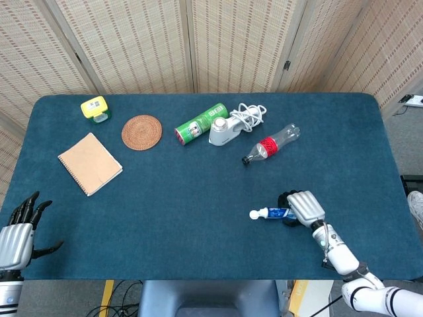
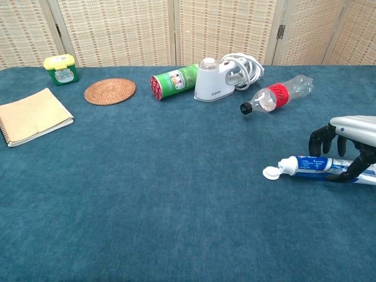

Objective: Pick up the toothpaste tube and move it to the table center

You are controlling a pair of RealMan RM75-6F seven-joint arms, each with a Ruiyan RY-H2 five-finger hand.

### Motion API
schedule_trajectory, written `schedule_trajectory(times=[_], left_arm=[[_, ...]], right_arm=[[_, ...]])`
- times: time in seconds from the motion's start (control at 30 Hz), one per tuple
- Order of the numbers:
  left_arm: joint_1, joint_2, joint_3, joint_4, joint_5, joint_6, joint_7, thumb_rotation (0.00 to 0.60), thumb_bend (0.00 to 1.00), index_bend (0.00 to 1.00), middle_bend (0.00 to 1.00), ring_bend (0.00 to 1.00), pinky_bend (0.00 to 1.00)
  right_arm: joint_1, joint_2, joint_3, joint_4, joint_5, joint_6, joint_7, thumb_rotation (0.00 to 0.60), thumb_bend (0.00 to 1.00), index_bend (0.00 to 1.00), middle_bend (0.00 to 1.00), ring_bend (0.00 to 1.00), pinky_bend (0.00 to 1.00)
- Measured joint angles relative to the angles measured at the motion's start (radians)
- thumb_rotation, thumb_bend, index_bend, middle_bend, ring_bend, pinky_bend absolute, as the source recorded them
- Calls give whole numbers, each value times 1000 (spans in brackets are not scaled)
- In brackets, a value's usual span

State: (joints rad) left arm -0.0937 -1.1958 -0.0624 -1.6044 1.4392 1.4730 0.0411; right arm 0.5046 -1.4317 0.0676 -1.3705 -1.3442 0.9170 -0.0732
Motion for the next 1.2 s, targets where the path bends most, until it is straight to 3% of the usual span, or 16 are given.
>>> schedule_trajectory(times=[0.37,0.63,0.97,1.2], left_arm=[[0,-3,1,8,-6,-7,-3,600,0,198,0,0,137],[-6,0,0,13,-8,-19,-4,600,0,199,0,0,136],[-60,23,-27,9,20,-58,-52,600,0,195,0,0,137],[-122,29,-72,10,20,-109,-218,600,0,182,19,13,137]], right_arm=[[8,-11,-2,1,12,0,-11,600,347,512,490,443,513],[12,-20,3,6,7,15,-6,600,545,607,555,524,609],[28,12,34,-43,-51,61,112,600,550,661,602,574,654],[86,41,83,-97,-111,75,227,600,570,689,623,595,665]])
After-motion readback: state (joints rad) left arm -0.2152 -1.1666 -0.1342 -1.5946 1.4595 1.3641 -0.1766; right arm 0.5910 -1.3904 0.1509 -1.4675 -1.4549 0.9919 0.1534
